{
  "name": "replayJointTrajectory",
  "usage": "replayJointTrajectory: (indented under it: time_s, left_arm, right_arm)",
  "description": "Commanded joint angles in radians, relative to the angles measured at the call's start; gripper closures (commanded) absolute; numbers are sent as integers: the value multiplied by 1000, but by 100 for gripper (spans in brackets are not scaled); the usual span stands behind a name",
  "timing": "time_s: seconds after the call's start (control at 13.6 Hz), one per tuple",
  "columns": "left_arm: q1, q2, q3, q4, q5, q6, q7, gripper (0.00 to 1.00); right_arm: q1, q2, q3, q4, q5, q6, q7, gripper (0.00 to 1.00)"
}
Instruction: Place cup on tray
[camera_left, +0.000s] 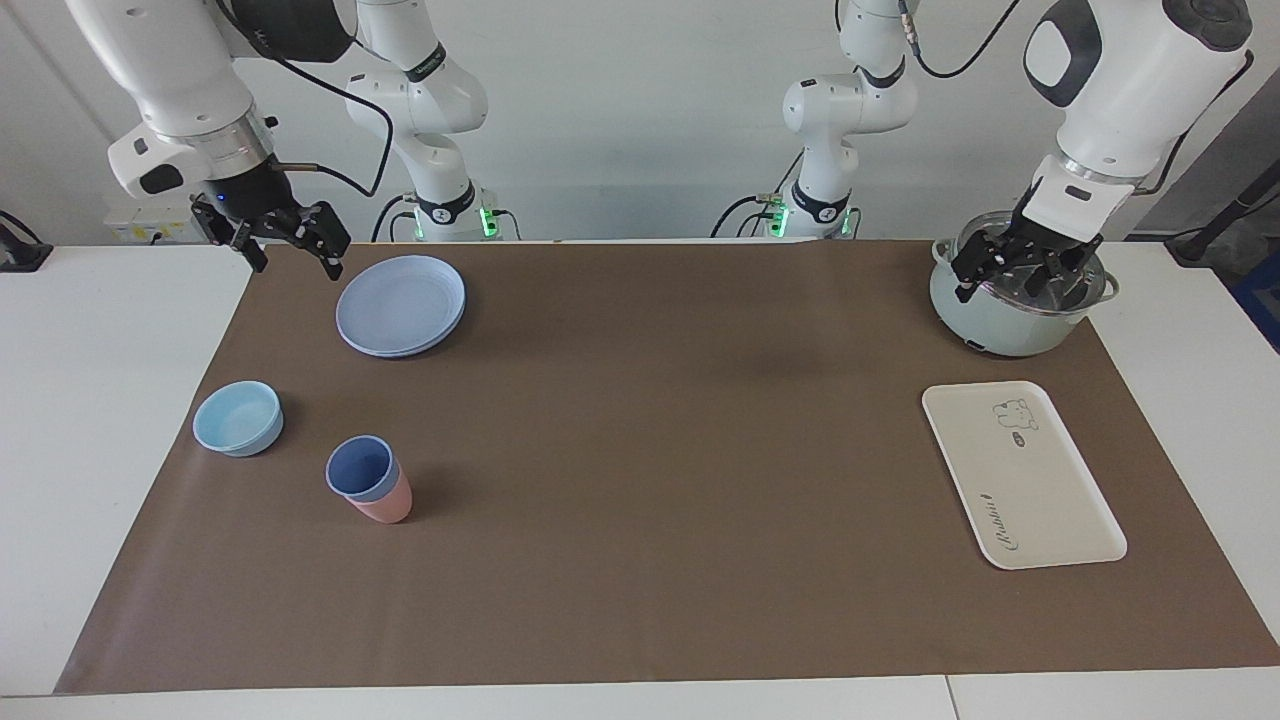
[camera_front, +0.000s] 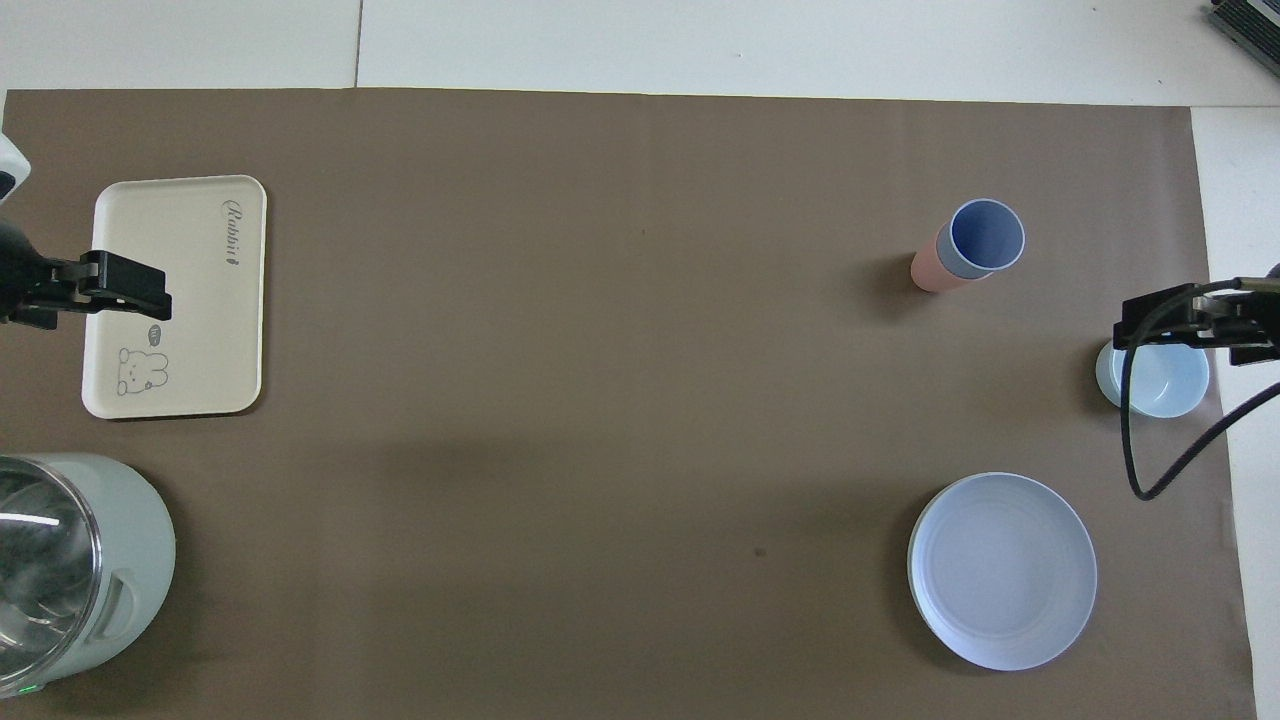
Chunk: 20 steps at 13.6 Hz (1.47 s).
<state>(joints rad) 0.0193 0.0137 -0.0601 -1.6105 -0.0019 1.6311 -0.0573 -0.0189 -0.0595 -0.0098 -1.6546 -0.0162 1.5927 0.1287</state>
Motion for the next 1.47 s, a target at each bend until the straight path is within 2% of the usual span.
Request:
replayJointTrajectory:
  time_s: [0.0,0.29,0.44,0.74,0.96,1.18,1.4]
  left_arm:
    - [10,-35,-1,-48,-4,33,17,0]
    - [10,-35,-1,-49,-4,36,19,0]
    - [10,-34,-1,-46,-4,32,19,0]
    - [8,-34,-1,-46,-4,33,19,0]
    - [2,-34,-1,-45,-4,30,14,0]
    - [-4,-34,-1,-45,-4,29,17,0]
    - [-2,-34,-1,-42,-4,30,13,0]
  right_arm:
    - [-6,-13,4,-7,21,-8,-4,0]
    - [-12,-11,8,-11,24,33,-33,0]
    - [-50,-16,2,-51,64,131,-301,0]
    - [-131,-56,2,-244,191,395,-698,0]
    - [-187,-22,-1,-332,384,545,-1026,0]
    - [-214,30,-1,-392,591,642,-1237,0]
    - [-252,154,-1,-392,871,679,-1589,0]
